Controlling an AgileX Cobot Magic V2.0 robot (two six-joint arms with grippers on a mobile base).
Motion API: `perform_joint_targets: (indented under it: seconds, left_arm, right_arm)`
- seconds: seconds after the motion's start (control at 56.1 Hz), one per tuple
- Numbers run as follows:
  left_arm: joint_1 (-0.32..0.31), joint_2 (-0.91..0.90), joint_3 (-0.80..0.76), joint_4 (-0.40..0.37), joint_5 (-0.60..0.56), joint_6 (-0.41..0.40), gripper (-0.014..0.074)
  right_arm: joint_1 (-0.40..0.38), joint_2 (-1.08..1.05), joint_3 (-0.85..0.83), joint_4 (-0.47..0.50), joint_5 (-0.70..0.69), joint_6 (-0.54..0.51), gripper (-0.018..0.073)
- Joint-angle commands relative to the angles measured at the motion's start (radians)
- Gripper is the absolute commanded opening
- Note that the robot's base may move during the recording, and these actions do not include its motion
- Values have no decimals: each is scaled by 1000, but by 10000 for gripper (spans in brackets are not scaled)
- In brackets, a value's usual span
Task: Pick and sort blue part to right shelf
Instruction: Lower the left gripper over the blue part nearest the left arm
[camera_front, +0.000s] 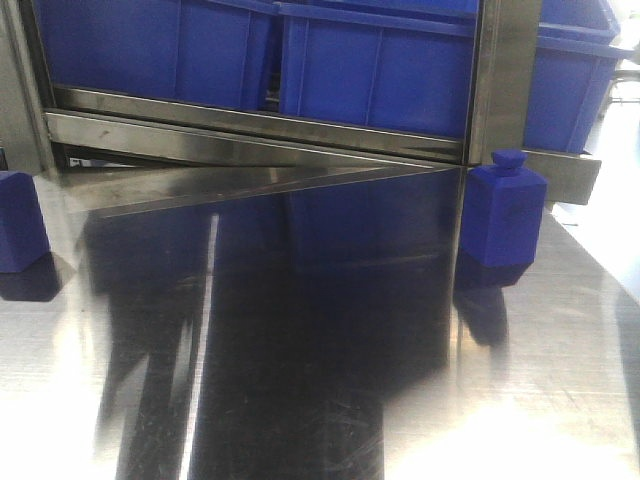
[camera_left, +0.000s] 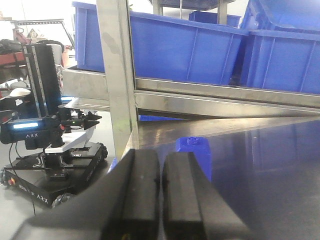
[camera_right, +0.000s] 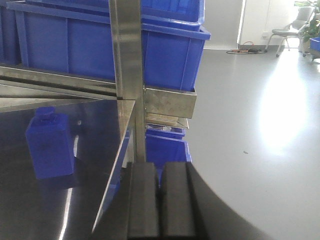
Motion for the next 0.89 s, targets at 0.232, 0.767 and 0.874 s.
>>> perform_joint_targets:
  seconds: [0.232,0.767,0.874]
  left_arm:
    - [-5,-22,30,-12,-98,-2,155]
    - [-5,-8,-124,-76,-234,-5,155]
    - [-5,65,-307,-44,-21,-3,160]
  right_arm:
    - [-1,-7,-8,-1,-87,-5,45]
    - [-1,-7,-8,-7,-81,-5,45]
    - [-1,-7,-8,-7,-81,-5,45]
